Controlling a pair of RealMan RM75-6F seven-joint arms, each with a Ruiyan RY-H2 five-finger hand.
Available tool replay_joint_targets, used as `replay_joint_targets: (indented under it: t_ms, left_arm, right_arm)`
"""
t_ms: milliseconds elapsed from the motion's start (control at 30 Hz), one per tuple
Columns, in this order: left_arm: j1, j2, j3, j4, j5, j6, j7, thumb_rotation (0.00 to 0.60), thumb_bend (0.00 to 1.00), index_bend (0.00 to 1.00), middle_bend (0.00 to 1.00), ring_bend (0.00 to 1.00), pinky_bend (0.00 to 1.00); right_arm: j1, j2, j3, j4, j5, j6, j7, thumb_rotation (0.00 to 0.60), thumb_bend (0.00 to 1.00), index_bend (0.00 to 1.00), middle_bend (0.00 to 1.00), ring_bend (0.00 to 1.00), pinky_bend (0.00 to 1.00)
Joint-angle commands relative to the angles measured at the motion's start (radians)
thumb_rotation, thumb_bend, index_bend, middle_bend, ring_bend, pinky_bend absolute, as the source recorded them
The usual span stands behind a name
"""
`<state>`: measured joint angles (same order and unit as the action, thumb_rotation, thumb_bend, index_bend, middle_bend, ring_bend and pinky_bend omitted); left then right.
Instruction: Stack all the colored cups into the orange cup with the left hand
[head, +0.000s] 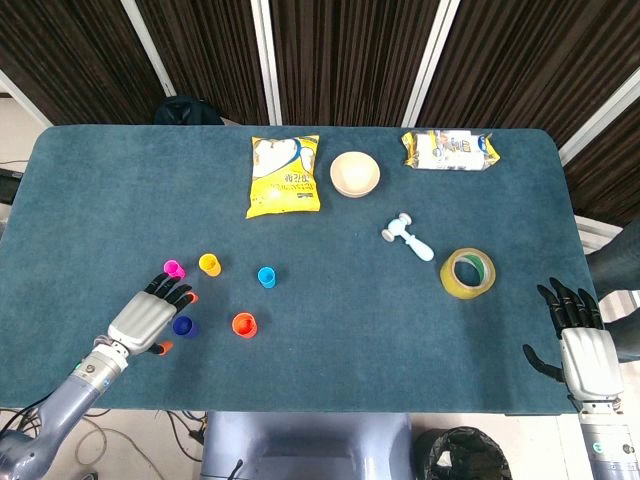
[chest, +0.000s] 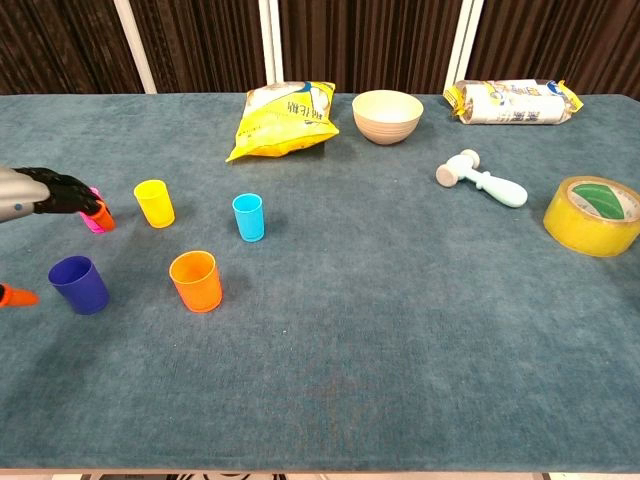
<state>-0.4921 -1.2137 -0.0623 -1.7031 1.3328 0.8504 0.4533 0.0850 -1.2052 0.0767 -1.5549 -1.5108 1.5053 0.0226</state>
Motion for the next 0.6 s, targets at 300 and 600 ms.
replay_joint_targets:
  t_ms: [300, 600]
  left_arm:
    - [-0.018, -0.04, 0.014, 0.033, -0.005, 0.003, 0.022, 0.6, 0.21, 0.35, 0.14, 0.0, 0.0]
    - [-0.021, -0.049, 0.022, 0.047, -0.014, 0.024, 0.045, 0.6, 0.23, 0.38, 0.15, 0.0, 0.0]
  right_arm:
    - [-0.001, 0.0, 0.003, 0.001, 0.006, 0.0, 0.005, 0.6, 0.32, 0.09, 0.04, 0.1, 0.0]
    - [-0.001, -0.003, 0.004, 0.0, 0.009, -0.001, 0.001, 0.6, 0.32, 0.09, 0.04, 0.1, 0.0]
